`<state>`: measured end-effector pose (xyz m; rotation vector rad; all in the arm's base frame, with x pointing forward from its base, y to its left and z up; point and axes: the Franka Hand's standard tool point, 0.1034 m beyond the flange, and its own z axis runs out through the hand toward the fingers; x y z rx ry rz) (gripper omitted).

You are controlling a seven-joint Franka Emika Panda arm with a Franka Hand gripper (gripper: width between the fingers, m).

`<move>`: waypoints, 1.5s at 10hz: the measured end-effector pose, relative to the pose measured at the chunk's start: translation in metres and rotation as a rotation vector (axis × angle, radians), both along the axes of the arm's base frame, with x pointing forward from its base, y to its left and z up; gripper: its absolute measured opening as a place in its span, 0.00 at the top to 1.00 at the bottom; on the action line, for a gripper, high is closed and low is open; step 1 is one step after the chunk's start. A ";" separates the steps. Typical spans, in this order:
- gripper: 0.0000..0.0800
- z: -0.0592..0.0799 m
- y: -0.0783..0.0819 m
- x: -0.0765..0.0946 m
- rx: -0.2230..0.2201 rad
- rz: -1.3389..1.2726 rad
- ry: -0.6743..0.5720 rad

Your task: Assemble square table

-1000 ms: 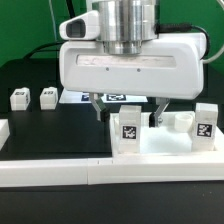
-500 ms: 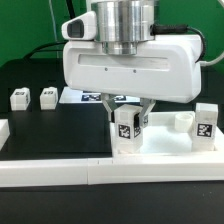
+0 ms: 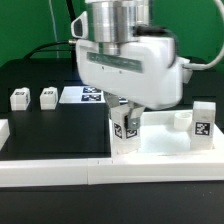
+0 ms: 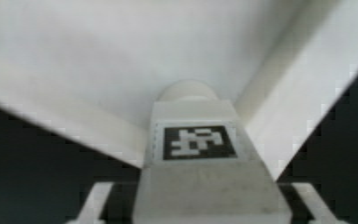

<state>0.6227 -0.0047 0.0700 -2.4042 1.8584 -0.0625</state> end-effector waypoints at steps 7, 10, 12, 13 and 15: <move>0.64 -0.002 0.009 0.001 0.100 -0.595 0.035; 0.28 -0.003 0.009 0.000 0.060 -0.329 0.022; 0.21 0.000 0.006 0.001 0.026 -0.016 -0.006; 0.19 0.003 0.006 0.000 0.016 -0.018 -0.028; 0.19 0.002 0.004 -0.001 -0.005 0.140 -0.036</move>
Offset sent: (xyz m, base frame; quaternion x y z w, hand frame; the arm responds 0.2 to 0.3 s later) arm 0.0101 0.0068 0.0061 0.0248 -0.0070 0.2472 0.9686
